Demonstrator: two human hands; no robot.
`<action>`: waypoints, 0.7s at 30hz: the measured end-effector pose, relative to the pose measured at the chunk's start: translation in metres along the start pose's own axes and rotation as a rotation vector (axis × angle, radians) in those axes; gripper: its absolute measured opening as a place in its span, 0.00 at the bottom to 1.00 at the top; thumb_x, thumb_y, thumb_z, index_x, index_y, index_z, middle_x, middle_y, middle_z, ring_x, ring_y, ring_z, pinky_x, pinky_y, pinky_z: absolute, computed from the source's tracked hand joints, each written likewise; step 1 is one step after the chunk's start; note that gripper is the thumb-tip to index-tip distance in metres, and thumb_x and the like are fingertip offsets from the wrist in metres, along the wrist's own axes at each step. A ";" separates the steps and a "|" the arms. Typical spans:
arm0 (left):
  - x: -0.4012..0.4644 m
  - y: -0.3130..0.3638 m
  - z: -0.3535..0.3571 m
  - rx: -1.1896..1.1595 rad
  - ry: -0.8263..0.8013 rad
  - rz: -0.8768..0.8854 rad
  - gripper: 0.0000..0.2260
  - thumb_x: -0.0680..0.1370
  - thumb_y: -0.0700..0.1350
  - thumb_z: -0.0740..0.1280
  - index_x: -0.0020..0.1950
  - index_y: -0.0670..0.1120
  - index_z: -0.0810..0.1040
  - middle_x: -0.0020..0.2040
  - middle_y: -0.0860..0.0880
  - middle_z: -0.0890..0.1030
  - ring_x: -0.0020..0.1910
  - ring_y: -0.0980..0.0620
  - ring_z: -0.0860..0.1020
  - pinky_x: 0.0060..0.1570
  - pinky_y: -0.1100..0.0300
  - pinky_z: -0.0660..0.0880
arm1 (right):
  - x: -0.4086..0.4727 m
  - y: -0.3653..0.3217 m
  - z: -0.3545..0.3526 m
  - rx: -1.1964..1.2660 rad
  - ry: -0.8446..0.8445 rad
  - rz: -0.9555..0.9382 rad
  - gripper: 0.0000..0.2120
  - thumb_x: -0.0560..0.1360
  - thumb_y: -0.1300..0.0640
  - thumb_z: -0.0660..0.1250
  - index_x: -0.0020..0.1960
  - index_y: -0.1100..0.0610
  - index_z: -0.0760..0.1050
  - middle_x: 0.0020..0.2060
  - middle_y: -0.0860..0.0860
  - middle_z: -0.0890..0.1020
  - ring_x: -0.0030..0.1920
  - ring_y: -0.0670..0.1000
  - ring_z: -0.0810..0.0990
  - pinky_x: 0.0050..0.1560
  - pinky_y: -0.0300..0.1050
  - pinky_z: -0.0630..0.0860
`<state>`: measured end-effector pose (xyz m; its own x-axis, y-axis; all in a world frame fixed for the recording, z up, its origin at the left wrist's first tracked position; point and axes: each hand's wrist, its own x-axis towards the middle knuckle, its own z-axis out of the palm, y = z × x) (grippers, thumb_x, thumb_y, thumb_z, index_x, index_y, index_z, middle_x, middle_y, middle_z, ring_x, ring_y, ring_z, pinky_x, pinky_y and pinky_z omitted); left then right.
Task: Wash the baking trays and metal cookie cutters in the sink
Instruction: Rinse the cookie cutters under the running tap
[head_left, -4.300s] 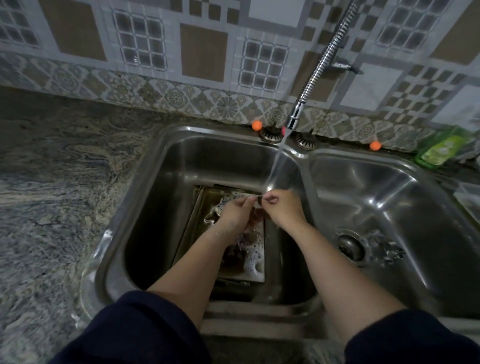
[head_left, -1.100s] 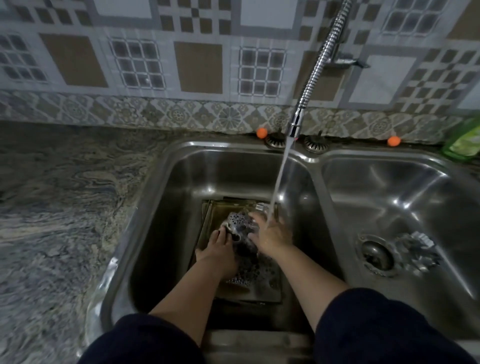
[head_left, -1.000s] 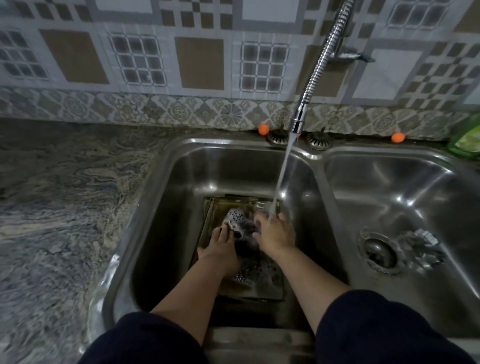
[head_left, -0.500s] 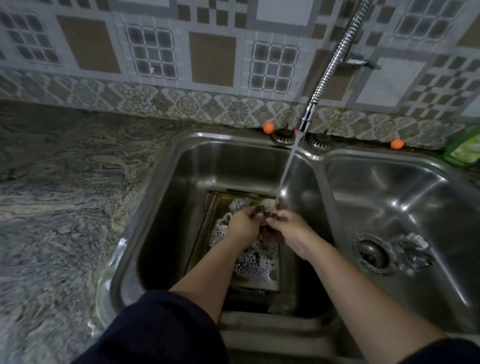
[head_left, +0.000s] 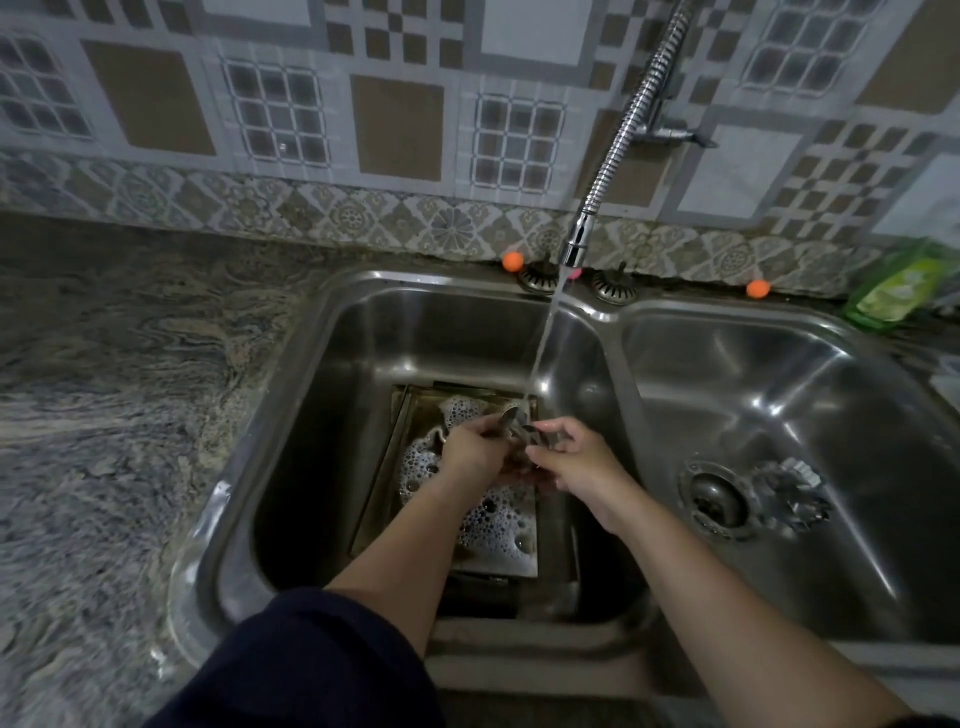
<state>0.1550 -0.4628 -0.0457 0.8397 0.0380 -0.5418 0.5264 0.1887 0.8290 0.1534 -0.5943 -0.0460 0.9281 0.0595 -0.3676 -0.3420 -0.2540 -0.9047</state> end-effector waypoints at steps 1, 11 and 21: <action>-0.001 0.001 0.000 0.008 0.001 0.012 0.20 0.77 0.33 0.65 0.69 0.44 0.70 0.55 0.41 0.80 0.40 0.48 0.82 0.29 0.62 0.79 | 0.000 0.001 -0.001 0.001 0.005 0.006 0.14 0.77 0.65 0.66 0.61 0.57 0.73 0.47 0.54 0.81 0.42 0.48 0.82 0.34 0.35 0.76; -0.001 0.000 -0.001 0.201 0.019 0.223 0.19 0.77 0.33 0.65 0.67 0.45 0.74 0.41 0.52 0.81 0.36 0.56 0.80 0.42 0.55 0.80 | 0.006 -0.005 0.003 0.237 0.022 0.169 0.10 0.78 0.57 0.66 0.58 0.57 0.77 0.47 0.56 0.84 0.47 0.54 0.83 0.50 0.53 0.81; -0.009 0.013 0.011 -0.038 -0.104 0.096 0.13 0.83 0.44 0.56 0.59 0.43 0.78 0.52 0.41 0.83 0.50 0.44 0.83 0.50 0.51 0.80 | 0.010 -0.009 -0.008 -0.458 0.182 -0.273 0.13 0.72 0.63 0.69 0.43 0.47 0.70 0.45 0.49 0.79 0.44 0.50 0.79 0.37 0.37 0.72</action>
<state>0.1556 -0.4715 -0.0290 0.8965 -0.0438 -0.4409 0.4388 0.2263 0.8696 0.1668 -0.5992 -0.0399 0.9983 0.0247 -0.0531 -0.0244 -0.6486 -0.7607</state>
